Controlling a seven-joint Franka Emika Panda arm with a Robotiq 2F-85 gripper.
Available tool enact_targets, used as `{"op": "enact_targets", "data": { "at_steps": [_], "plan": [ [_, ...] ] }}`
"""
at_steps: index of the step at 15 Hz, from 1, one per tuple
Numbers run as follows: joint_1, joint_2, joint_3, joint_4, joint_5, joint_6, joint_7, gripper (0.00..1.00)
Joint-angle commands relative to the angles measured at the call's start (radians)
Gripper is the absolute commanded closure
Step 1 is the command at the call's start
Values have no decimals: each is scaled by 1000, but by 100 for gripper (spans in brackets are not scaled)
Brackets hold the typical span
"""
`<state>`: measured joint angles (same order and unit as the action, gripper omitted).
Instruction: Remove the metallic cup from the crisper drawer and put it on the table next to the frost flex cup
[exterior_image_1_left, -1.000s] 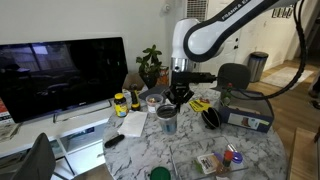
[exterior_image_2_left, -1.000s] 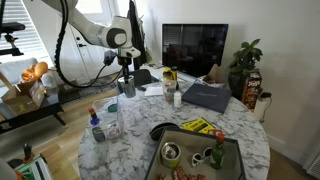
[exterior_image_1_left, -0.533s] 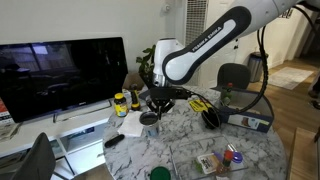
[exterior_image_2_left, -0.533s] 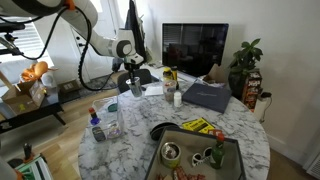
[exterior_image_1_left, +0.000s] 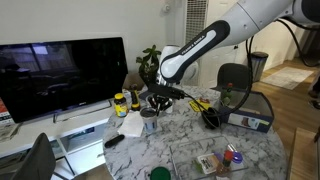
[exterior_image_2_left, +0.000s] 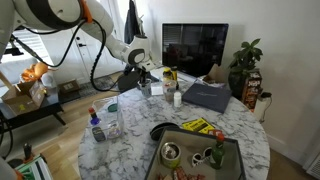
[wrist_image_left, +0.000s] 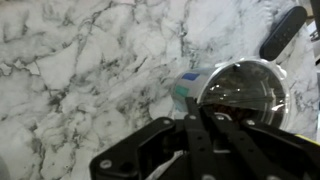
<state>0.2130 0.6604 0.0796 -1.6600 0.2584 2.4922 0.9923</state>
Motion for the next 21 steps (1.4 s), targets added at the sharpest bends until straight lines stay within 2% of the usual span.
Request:
{"op": "enact_targets", "data": {
  "at_steps": [1, 5, 15, 16, 17, 21],
  "plan": [
    [-42, 28, 24, 44, 101, 37, 0, 98],
    [-41, 47, 12, 58, 120, 59, 9, 98],
    [-6, 92, -31, 59, 86, 86, 60, 98],
    [-7, 95, -30, 59, 88, 86, 63, 69],
    [-11, 91, -24, 58, 93, 79, 62, 68],
    [13, -20, -33, -7, 58, 93, 51, 39]
  ]
}}
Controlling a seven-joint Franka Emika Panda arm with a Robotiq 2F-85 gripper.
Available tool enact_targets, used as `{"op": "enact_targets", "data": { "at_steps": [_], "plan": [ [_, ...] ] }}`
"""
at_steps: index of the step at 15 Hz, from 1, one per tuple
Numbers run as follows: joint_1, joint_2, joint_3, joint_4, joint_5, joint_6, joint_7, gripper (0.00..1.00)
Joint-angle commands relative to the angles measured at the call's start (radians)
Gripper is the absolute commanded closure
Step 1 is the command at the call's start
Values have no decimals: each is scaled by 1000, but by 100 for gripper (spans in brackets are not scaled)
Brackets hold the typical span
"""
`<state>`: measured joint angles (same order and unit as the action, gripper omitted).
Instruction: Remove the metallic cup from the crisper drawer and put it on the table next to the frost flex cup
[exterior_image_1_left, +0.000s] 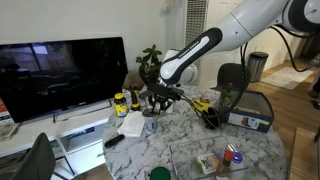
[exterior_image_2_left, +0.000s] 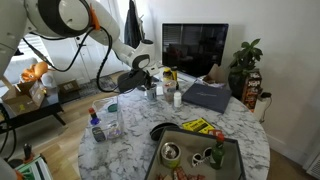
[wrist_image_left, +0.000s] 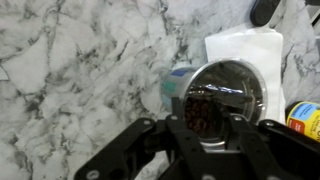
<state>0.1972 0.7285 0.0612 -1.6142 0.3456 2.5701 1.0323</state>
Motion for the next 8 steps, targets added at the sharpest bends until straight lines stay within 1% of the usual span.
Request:
{"op": "enact_targets", "data": {
  "at_steps": [1, 2, 3, 4, 5, 6, 7, 8],
  "plan": [
    [46, -150, -30, -99, -57, 24, 12, 32],
    [64, -205, -47, -136, -91, 31, 18, 23],
    [76, -259, -55, -176, -136, 30, -7, 17],
    [61, -311, -25, -216, -147, 16, -66, 8],
    [56, -362, -1, -260, -152, 12, -105, 2],
    [52, -409, 25, -306, -144, 15, -150, 0],
    [50, -286, 1, -154, -135, 2, -86, 11],
    [50, -333, 16, -198, -134, 2, -112, 4]
  ]
}}
